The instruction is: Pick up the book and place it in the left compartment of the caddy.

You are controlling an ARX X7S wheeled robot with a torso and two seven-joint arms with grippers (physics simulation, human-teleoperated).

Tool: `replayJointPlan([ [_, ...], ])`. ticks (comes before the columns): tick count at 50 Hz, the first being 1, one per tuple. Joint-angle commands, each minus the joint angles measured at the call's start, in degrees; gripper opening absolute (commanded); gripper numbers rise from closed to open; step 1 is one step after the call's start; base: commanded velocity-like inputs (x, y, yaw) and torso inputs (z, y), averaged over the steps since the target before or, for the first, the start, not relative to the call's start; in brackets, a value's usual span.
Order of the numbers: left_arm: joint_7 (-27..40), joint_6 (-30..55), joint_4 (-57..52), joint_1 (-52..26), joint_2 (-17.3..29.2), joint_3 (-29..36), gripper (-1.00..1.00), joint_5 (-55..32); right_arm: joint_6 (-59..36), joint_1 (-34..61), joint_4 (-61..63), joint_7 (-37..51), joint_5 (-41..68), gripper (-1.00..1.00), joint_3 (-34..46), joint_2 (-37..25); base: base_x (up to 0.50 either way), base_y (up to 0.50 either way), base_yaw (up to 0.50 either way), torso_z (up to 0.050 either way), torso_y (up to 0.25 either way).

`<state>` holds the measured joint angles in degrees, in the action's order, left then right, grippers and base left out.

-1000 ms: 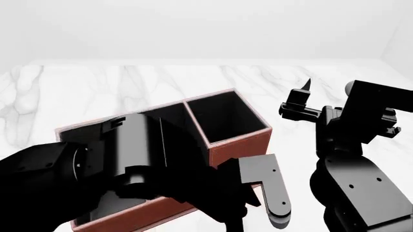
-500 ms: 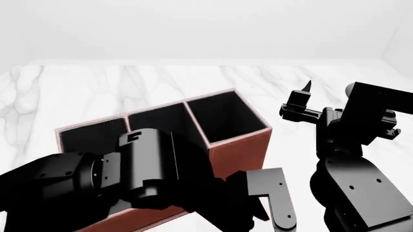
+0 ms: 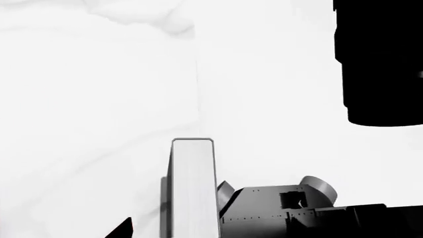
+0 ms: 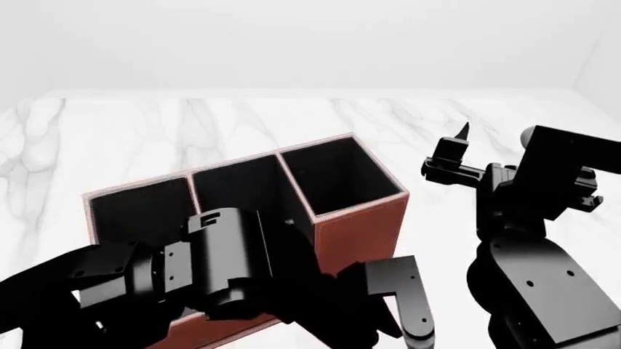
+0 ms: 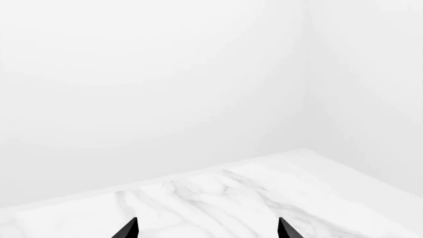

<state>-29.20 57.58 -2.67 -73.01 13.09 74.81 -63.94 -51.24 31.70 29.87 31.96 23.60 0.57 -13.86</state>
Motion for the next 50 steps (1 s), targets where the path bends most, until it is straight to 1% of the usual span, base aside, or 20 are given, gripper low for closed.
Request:
replayJointPlan([
  [1, -1.6, -2.1, 2.3, 1.8, 0.0, 1.1, 1.00, 1.5, 0.4, -0.3, -0.1, 0.2, 0.3, 1.00, 0.0, -0.1, 0.00, 0.00, 0.00, 0.000, 0.000],
  [24, -4.2, -3.5, 6.6, 4.4, -1.3, 4.1, 1.00, 3.3, 1.3, -1.0, -0.2, 0.5, 1.1, 1.00, -0.4, -0.4, 0.00, 0.00, 0.00, 0.000, 0.000],
  [50, -6.4, -5.3, 11.3, 6.5, -2.1, 5.3, 1.00, 4.2, 2.2, -1.4, -0.3, 1.1, 1.6, 1.00, -0.2, -0.6, 0.00, 0.00, 0.00, 0.000, 0.000],
])
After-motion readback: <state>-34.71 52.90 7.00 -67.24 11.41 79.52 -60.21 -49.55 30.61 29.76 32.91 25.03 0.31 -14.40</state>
